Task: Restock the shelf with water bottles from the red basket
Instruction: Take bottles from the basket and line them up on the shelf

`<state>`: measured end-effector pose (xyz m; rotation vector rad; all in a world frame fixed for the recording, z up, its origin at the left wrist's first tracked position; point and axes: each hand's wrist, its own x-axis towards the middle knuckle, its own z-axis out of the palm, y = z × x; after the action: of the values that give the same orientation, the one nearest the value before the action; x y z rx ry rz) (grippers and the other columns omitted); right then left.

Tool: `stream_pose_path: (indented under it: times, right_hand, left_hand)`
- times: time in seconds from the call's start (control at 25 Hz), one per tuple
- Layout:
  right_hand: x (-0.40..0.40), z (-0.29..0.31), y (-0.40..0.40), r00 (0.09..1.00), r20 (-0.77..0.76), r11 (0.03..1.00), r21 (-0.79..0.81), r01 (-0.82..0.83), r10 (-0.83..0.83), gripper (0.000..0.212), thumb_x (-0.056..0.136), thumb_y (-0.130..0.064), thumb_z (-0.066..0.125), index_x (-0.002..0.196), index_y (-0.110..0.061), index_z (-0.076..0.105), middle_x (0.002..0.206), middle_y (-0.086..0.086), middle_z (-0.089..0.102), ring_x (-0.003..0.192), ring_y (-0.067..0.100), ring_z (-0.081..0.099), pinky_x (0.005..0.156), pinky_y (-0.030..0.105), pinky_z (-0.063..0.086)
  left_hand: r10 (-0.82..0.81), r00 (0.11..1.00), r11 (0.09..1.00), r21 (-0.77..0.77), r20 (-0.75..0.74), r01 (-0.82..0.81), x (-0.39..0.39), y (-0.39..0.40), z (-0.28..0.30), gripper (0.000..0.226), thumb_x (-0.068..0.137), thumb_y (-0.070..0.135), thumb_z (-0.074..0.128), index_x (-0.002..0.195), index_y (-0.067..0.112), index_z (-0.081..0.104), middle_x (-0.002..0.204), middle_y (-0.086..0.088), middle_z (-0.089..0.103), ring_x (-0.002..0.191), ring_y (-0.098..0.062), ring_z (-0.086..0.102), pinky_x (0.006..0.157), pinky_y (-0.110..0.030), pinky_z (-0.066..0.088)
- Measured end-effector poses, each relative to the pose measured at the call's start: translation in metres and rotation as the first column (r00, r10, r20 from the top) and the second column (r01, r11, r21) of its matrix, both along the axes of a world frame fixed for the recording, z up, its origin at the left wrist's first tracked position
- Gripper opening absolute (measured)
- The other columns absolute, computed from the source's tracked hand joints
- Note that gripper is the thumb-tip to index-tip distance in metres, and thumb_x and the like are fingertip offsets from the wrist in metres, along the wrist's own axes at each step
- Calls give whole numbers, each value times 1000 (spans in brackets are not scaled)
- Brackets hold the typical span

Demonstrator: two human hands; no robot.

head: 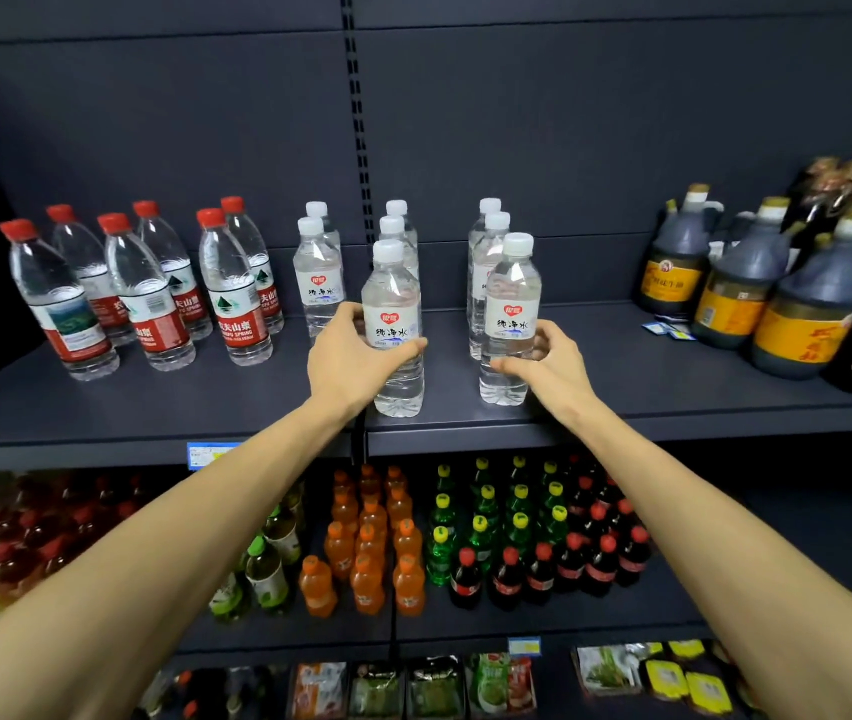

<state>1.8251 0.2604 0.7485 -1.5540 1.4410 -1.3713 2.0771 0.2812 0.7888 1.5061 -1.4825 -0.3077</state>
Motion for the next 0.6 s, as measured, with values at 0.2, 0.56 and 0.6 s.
stream_pose_path:
  times: [0.2, 0.56, 0.6]
  right_hand:
    - [-33, -2, -13, 999, -11, 999, 9, 52, -52, 60, 69, -20, 90, 123, -20, 62, 110, -6, 73, 95, 6, 68, 88, 28, 53]
    - [-79, -2, -36, 971, -104, 976, -53, 210, -215, 73, 73, -36, 82, 140, -29, 53, 126, -2, 61, 106, 13, 63, 97, 29, 46]
    - [-78, -6, -39, 965, -94, 969, -61, 240, -245, 77, 70, -45, 83, 139, -30, 53, 126, -4, 62, 109, 14, 63, 98, 33, 49]
  left_hand:
    - [-18, 1000, 1000, 13, 2, 18, -28, -7, -1, 73, 58, 70, 84, 112, 30, 54, 105, 18, 69, 97, -4, 67, 84, -31, 54]
    - [-62, 997, 997, 43, 49, 60, -70, -24, -5, 72, 59, 76, 80, 111, 33, 51, 108, 19, 69, 100, -6, 66, 90, -38, 54]
    - [-63, 997, 997, 48, 55, 61, -71, -27, -6, 74, 59, 77, 79, 112, 34, 52, 108, 20, 69, 101, -6, 66, 90, -38, 53]
